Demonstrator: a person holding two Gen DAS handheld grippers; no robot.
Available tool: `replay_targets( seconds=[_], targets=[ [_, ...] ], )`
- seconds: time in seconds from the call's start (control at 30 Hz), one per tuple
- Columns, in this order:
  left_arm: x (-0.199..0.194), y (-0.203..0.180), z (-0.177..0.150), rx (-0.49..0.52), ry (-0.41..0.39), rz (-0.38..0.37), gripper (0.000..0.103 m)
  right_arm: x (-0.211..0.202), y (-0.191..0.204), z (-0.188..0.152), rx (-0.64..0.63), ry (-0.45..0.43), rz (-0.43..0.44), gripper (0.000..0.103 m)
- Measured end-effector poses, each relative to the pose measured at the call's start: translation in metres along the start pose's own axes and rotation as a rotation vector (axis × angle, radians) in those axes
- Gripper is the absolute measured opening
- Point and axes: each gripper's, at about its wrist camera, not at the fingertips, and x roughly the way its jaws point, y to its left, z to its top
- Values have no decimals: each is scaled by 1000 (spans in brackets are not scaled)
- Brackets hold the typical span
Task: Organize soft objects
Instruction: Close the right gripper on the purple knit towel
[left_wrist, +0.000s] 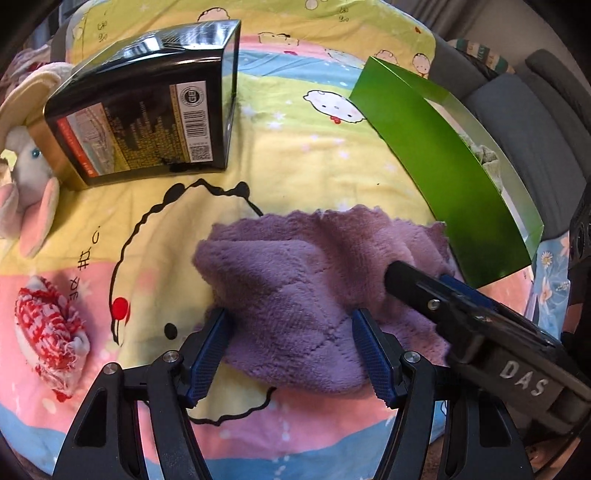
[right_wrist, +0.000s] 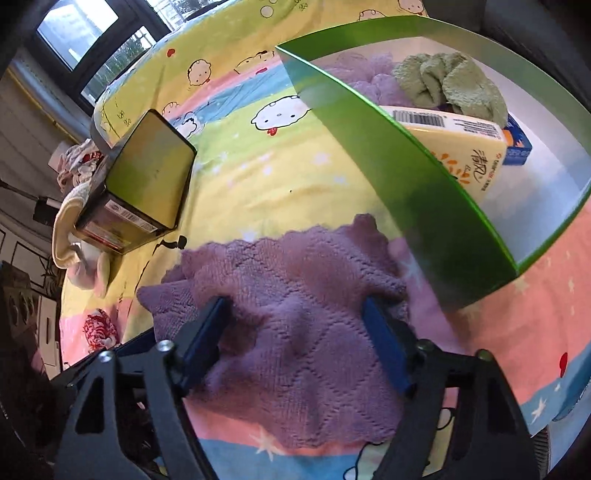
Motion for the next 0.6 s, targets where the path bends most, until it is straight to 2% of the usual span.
replay_targets(
  seconds=[0.03, 0.07, 0.13, 0.23, 0.3, 0.33, 0.37, 0.47, 0.5, 0.53, 0.6],
  targets=[
    [0, -1, -1, 2, 0, -6, 68, 1, 2, 0, -6, 7, 12, 65],
    [1, -2, -1, 11, 1, -10, 67, 2, 4, 0, -6, 11, 31, 52],
    [1, -5, -2, 26, 0, 2, 62, 9, 7, 2, 3, 53, 102, 39],
    [0, -5, -2, 26, -4, 0, 57, 16, 14, 2, -10, 63, 117, 38],
    [-2, -4, -2, 22, -5, -7, 49, 16, 17, 3, -4, 75, 154, 27],
    [-3, -4, -2, 25, -5, -4, 44, 20, 18, 3, 15, 101, 210, 20],
    [-6, -4, -3, 31, -8, 1, 42, 24, 19, 3, 30, 122, 252, 20],
    [-7, -6, -4, 37, -14, 10, 34, 29, 29, 2, 9, 127, 241, 19],
    [-8, -6, -3, 38, -17, 6, 29, 29, 32, 1, 3, 128, 244, 19],
    [-10, -6, -3, 37, -18, -18, 21, 29, 34, 2, 0, 128, 248, 19],
    [-14, -8, -4, 45, -25, -44, 16, 28, 36, 3, 6, 128, 269, 19]
  ],
)
